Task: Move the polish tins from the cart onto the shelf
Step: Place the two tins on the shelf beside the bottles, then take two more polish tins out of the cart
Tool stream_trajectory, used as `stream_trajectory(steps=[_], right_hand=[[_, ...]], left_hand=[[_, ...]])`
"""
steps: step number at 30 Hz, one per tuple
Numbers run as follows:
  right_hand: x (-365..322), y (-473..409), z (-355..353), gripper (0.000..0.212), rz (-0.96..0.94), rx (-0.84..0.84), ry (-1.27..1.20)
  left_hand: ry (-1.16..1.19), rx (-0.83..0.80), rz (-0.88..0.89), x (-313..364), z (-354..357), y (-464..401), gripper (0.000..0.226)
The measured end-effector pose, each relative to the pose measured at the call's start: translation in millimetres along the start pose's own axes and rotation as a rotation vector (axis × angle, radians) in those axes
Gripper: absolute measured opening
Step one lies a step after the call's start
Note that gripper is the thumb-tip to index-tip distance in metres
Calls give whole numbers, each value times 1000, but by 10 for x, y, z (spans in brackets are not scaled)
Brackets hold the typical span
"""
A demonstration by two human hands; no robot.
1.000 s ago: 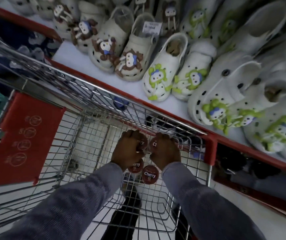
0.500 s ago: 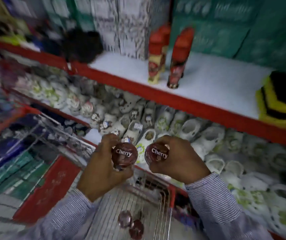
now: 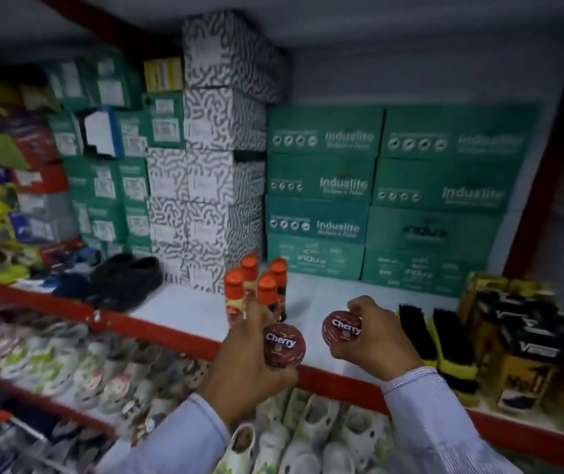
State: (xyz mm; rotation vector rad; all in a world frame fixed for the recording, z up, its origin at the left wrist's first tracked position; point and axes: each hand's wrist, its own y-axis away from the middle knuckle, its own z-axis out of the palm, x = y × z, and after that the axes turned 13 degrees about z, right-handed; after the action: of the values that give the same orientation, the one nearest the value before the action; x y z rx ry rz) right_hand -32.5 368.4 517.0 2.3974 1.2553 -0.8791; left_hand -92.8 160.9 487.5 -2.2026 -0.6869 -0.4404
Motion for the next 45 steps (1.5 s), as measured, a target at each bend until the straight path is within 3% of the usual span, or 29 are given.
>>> stream_trajectory(steps=[9,12,19,23,26,32,34,39,45], right_hand=[[217,-848,226,75,153,27,86],[264,-1026,370,65,205,25,96],[332,-1173,535,71,284,-33,184],[340,-1125,510,73,228,-4,202],[383,-921,471,76,113,100,170],[472,-94,503,76,-162,303,102],[515,224,643,72,-261,367,104],[793,989,1340,77,-355,273,168],[1361,1669,2489,94,-286,-134,380]], left_hand=[[-174,-276,-31,-361,896,-989,67],[-163,-307,-84,-500,1036,-1167,66],[-170,-370,-141,-695,1191,-1245,69],[-192,-404,-150,-664,1172,-1215,68],[-274,-363,-52,-517,1058,-1089,58],[-385,-149,354,-107,731,-290,59],[-428,-89,415,-131,707,148,56],[-483,-189,248,-505,783,1370,72],[-472,-517,-176,-1060,1033,2840,85]])
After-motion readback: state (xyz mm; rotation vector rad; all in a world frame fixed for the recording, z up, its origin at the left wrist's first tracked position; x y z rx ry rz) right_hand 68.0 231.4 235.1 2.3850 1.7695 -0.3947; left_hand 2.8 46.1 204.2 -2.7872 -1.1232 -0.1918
